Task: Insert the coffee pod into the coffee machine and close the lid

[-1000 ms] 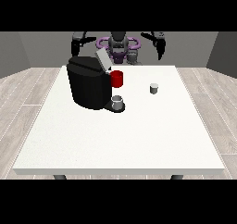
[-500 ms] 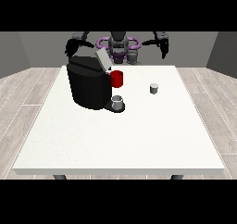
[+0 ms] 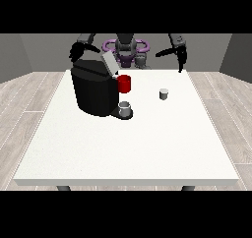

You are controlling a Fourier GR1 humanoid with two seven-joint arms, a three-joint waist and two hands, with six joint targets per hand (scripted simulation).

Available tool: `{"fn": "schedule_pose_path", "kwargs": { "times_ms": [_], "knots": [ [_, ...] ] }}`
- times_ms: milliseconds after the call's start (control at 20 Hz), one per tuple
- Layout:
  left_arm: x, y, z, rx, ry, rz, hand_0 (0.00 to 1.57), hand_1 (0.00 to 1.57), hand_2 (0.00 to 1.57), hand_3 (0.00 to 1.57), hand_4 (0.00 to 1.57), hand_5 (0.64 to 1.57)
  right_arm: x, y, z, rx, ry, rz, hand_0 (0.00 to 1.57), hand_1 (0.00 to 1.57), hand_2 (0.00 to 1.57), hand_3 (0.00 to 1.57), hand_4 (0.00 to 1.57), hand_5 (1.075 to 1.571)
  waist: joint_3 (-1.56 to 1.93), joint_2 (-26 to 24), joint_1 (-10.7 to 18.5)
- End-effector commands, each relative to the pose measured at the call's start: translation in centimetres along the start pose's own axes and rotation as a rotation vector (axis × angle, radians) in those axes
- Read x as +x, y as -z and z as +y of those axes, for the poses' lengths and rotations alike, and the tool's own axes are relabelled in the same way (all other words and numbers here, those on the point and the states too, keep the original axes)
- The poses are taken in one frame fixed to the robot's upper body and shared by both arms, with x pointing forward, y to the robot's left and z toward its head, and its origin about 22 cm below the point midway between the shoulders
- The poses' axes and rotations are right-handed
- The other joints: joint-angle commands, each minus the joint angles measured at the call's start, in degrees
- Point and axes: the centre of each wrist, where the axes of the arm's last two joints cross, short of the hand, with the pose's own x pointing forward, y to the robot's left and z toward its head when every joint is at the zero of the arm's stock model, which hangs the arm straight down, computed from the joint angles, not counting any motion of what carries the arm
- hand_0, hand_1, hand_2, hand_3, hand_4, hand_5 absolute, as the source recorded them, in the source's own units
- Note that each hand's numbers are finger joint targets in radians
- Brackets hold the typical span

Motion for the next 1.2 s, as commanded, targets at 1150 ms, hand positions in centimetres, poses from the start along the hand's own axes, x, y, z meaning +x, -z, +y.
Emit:
{"fn": "schedule_pose_path", "kwargs": {
  "times_ms": [1150],
  "knots": [
    [-2.2,6.4,1.8,-0.041,0.288,0.185,0.22,0.22,0.53,0.22,0.00,1.571,-0.2,4.2,0.7,0.006,-0.069,0.025,0.00,0.00,0.00,0.00,0.36,1.571,0.00,7.4,-2.0]
  ]
}}
